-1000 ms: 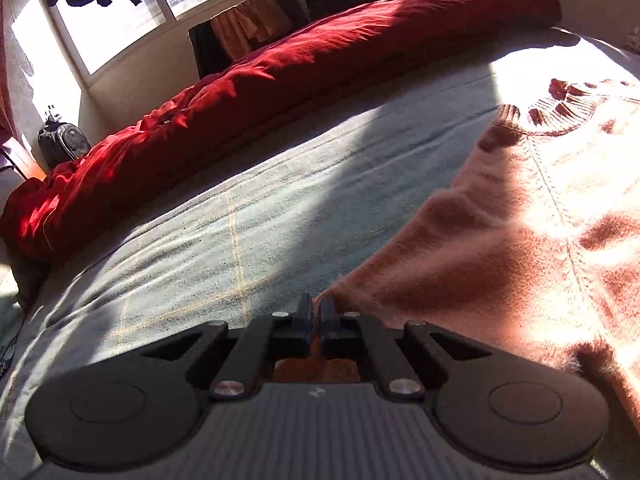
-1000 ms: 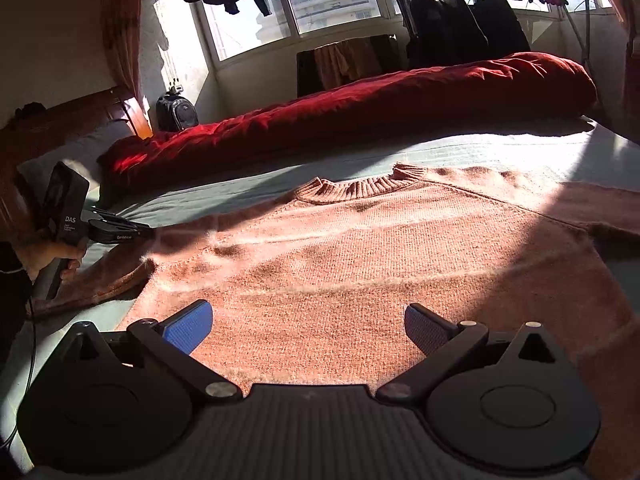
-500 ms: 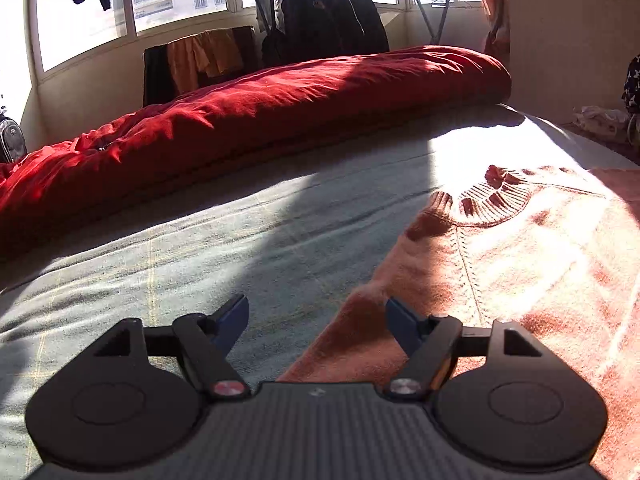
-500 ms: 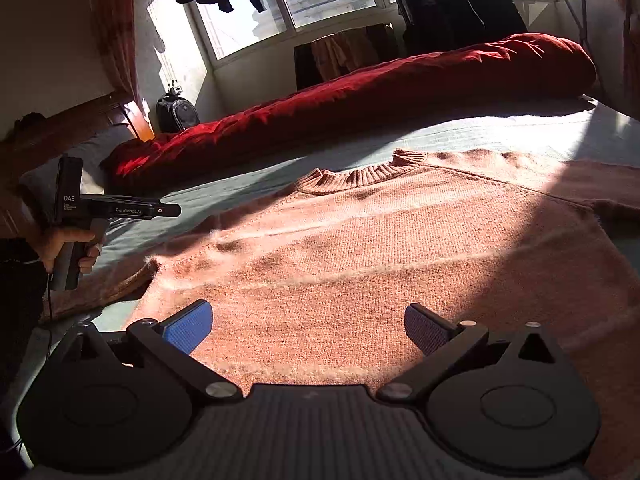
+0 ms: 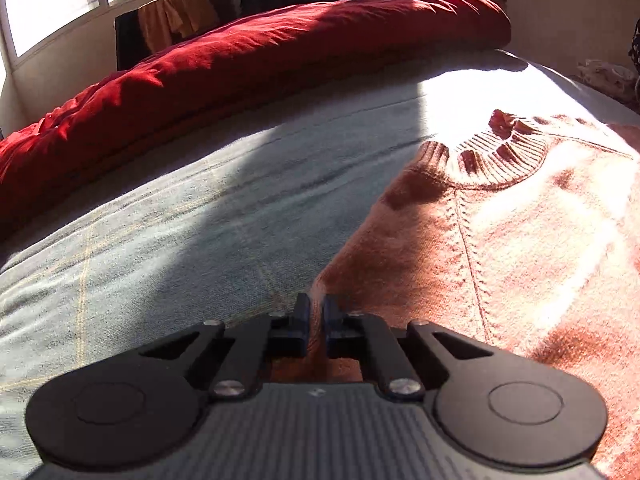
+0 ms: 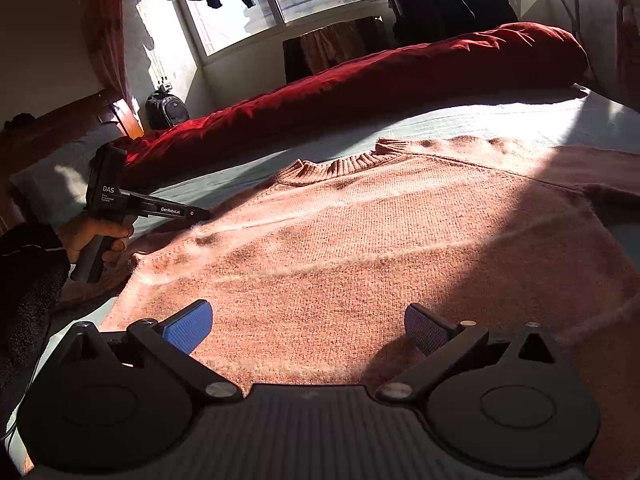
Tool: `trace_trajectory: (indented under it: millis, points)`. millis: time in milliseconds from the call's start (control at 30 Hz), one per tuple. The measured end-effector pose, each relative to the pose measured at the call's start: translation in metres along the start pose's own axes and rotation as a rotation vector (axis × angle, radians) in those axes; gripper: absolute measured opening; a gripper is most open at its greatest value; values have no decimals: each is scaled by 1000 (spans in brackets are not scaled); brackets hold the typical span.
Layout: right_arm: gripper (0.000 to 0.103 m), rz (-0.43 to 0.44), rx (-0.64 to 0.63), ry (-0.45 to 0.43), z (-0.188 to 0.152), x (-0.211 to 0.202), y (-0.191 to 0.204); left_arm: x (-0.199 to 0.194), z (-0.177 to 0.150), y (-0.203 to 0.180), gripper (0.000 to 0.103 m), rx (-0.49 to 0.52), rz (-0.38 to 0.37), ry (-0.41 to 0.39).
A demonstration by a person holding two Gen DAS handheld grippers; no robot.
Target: Fold clothes
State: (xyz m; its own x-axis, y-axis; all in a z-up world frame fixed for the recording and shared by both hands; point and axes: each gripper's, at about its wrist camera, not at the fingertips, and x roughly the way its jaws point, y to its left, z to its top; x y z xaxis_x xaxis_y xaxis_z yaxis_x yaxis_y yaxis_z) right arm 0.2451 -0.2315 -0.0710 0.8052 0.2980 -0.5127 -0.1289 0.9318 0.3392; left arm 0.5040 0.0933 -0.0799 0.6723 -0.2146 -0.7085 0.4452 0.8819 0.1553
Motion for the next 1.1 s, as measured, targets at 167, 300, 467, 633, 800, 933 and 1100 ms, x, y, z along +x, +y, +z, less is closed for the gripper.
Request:
trace_trajectory:
  millis: [167, 300, 467, 633, 800, 933, 1100]
  points:
    - [103, 16, -10, -3, 0, -4, 5, 11, 1, 25, 5, -141, 111, 23]
    - [103, 22, -24, -16, -1, -8, 3, -23, -3, 30, 10, -207, 8, -31]
    - [103, 42, 33, 8, -3, -4, -1, -65, -10, 8, 23, -191, -192, -7]
    - [103, 44, 28, 8, -5, -13, 4, -61, -35, 4, 28, -285, -192, 106]
    - [103, 18, 31, -17, -2, -34, 5, -71, -63, 49, 28, -506, -133, 112]
    - [103, 11, 41, -39, 0, -50, 6, -93, -75, 60, 28, -546, -92, 103]
    - [103, 16, 16, -58, 0, -65, 17, -124, -89, 67, 36, -589, -70, 73]
